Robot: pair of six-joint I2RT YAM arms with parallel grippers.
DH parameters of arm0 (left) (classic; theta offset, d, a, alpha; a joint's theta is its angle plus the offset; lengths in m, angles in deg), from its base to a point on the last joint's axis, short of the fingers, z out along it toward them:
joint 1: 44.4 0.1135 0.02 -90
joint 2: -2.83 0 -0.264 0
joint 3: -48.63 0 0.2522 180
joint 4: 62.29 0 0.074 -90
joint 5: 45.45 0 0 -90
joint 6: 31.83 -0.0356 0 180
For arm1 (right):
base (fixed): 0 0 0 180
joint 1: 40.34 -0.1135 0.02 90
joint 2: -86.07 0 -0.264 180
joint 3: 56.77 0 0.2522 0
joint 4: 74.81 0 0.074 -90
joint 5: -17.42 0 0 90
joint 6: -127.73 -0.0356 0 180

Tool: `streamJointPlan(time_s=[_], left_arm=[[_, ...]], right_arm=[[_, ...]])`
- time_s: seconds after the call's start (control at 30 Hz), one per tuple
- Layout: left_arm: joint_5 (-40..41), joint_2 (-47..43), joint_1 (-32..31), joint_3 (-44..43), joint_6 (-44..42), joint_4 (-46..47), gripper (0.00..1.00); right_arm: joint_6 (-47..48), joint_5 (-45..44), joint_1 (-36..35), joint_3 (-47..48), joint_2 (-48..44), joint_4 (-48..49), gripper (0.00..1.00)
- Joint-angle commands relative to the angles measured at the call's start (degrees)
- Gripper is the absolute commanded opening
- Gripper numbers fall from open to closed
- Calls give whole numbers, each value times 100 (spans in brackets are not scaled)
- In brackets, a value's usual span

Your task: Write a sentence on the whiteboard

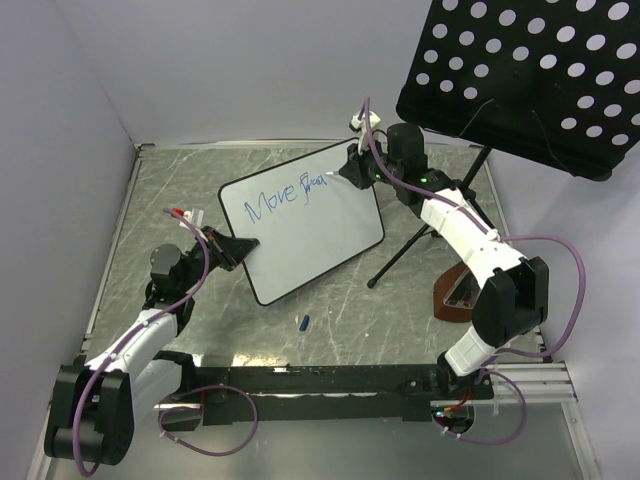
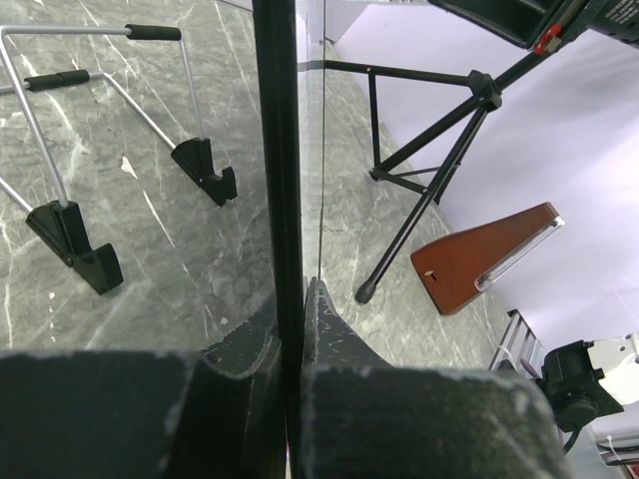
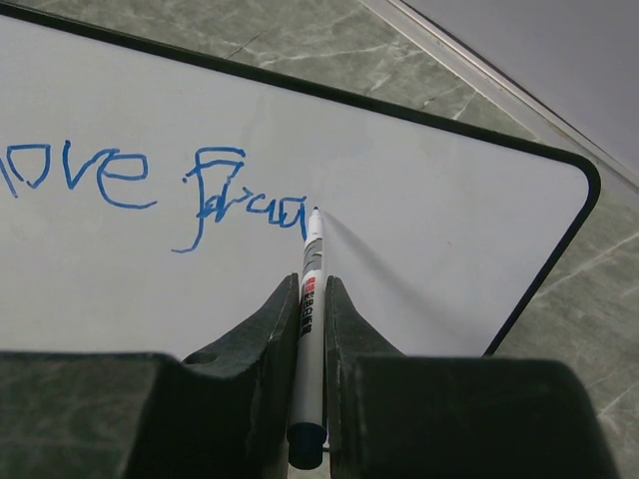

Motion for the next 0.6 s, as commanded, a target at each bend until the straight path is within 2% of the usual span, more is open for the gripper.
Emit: streamJointPlan(time_s=[0.0, 0.57], left_arm=[[-198, -22, -40, -67, -652, -81, 1], [-215, -31, -49, -67, -661, -55, 1]], right_arm=[[-64, -42, 40, 353, 62, 214, 0], [-3, 90, 40, 212, 151, 47, 0]])
